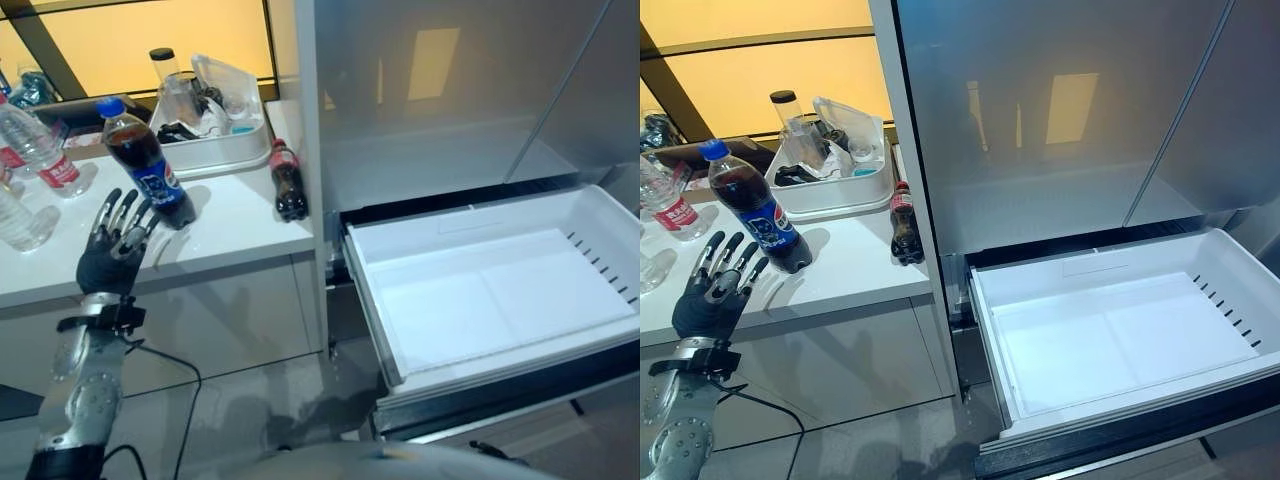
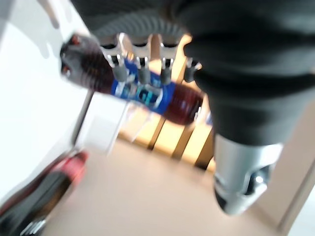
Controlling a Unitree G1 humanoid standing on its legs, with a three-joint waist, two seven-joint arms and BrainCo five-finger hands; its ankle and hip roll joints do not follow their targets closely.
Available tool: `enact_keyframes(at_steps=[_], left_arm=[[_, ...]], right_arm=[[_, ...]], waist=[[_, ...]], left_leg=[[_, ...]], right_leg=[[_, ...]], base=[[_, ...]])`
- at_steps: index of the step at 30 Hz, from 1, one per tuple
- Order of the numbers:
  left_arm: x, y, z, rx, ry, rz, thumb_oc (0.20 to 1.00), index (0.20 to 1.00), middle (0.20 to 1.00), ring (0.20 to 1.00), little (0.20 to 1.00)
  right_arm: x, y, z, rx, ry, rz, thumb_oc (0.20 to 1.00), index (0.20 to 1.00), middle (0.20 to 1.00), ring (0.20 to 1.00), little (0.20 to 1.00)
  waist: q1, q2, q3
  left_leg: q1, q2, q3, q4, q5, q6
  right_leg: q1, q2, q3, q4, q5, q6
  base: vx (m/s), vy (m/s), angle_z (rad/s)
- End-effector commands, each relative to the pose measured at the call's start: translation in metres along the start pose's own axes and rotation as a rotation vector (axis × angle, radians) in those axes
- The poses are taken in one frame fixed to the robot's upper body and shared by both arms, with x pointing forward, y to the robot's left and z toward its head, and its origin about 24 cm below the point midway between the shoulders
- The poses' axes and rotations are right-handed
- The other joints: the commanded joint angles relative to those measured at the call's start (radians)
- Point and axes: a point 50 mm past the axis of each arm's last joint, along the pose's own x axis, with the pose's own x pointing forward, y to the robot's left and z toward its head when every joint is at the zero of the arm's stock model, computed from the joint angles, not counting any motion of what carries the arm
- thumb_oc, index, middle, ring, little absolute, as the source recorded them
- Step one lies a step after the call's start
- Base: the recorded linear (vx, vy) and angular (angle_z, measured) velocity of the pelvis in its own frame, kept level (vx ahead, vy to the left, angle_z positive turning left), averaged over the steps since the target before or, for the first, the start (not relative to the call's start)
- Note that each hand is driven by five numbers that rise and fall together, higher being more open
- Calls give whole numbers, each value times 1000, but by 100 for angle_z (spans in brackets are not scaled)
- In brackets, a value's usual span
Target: Take the drinks into the refrigerator
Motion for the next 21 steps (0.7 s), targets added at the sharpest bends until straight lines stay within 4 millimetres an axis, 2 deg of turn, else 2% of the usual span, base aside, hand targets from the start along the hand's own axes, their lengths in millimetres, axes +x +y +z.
enact_keyframes(at_steps=[1, 2, 4, 7, 10, 14, 17, 21], left_arm=[[15, -5, 32, 103, -174, 39, 1000, 1000, 1000, 1000, 1000], [15, -5, 31, 104, -174, 40, 1000, 1000, 1000, 1000, 1000], [17, 9, 34, 259, -167, 152, 1000, 1000, 1000, 1000, 1000], [16, 16, 35, 408, -144, 186, 1000, 1000, 1000, 1000, 1000], [13, 32, 32, 469, -101, 247, 1000, 1000, 1000, 1000, 1000], [18, 42, 33, 532, -76, 291, 1000, 1000, 1000, 1000, 1000], [24, 42, 36, 563, -77, 286, 1000, 1000, 1000, 1000, 1000], [43, 39, 39, 646, -59, 270, 1000, 1000, 1000, 1000, 1000]], right_arm=[[3, -3, 26, -36, -64, -31, 1000, 1000, 1000, 1000, 1000], [3, -3, 26, -36, -64, -31, 1000, 1000, 1000, 1000, 1000], [2, -3, 29, -37, -79, -42, 1000, 1000, 1000, 1000, 1000], [2, -2, 32, -24, -92, -43, 1000, 1000, 1000, 1000, 1000], [1, -7, 30, -21, -86, -45, 1000, 1000, 1000, 1000, 1000], [0, -14, 25, -37, -78, -57, 1000, 1000, 1000, 1000, 1000], [0, -14, 25, -40, -81, -56, 1000, 1000, 1000, 1000, 1000], [0, -13, 22, -60, -72, -50, 1000, 1000, 1000, 1000, 1000]], waist=[[-8, -37, 23], [-8, -37, 23], [-12, -36, 22], [-14, -35, 21], [-17, -34, 18], [-26, -34, 15], [-30, -35, 14], [-45, -35, 10]], left_leg=[[11, -11, -11, 1, -45, 13], [11, -11, -12, 1, -45, 13], [12, -10, -13, 1, -46, 14], [12, -9, -14, 1, -47, 13], [13, -9, -13, 1, -48, 12], [13, -7, -6, 1, -47, 10], [12, -5, -4, 1, -47, 8], [13, -4, 0, 1, -46, 5]], right_leg=[[19, -50, -12, 10, 4, 87], [19, -50, -12, 10, 4, 87], [21, -49, -11, 10, 1, 85], [21, -49, -13, 10, -1, 86], [19, -47, -10, 10, -1, 86], [16, -44, -5, 10, -1, 85], [15, -43, -3, 10, -2, 85], [12, -40, 0, 10, 0, 86]], base=[[0, 0, 0], [0, 0, 0], [0, 0, 0], [0, 0, 0], [0, 0, 0], [0, 0, 0], [0, 0, 0], [0, 0, 0]])
